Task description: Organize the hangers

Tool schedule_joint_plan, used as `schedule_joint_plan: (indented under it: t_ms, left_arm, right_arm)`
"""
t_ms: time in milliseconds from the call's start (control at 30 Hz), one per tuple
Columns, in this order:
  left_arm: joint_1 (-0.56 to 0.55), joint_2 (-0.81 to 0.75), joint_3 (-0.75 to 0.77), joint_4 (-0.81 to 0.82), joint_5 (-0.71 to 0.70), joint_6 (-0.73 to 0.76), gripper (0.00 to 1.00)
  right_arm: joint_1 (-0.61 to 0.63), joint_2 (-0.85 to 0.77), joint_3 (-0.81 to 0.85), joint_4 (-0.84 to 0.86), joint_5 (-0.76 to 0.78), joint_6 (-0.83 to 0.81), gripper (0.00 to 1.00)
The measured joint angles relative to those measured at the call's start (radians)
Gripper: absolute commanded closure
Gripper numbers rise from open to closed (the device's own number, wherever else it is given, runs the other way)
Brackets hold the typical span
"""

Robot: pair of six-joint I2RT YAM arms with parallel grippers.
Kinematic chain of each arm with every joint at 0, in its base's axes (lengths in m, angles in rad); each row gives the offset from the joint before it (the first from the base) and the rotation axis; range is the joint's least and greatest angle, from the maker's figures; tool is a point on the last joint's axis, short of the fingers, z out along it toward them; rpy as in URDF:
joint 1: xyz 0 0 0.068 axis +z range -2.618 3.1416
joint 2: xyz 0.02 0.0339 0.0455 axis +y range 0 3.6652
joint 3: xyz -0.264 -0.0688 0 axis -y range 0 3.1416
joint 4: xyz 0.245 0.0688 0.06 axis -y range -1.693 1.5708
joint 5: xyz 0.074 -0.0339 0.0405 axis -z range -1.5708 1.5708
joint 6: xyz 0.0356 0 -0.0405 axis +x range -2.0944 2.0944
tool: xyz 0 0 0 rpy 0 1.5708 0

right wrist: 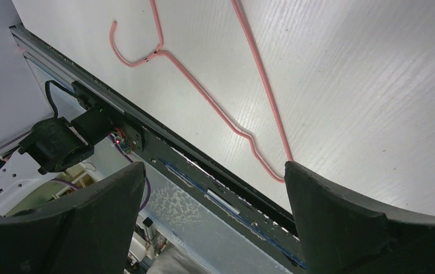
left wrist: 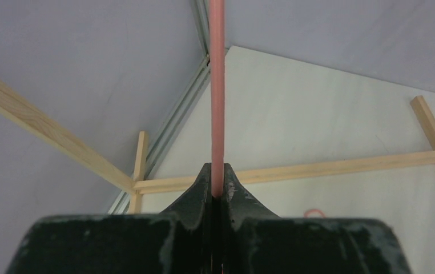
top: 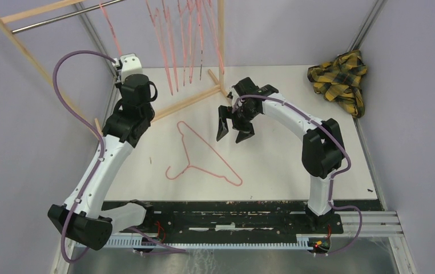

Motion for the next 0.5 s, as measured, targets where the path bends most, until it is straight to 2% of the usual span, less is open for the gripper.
schedule_joint_plan:
  t_ms: [233, 500]
  left_arm:
    - [-0.010, -0.023, 0.000, 0.043, -0.022, 0.028, 0.97]
    - [-0.010, 0.108, 0.069, 0.031, 0.005, 0.027, 0.97]
  right_arm:
    - [-0.005, 0.029, 0.002, 0.000, -0.002, 0.000, 0.00]
    - [-0.009, 0.034, 0.002, 0.001, -0.009, 0.000, 0.00]
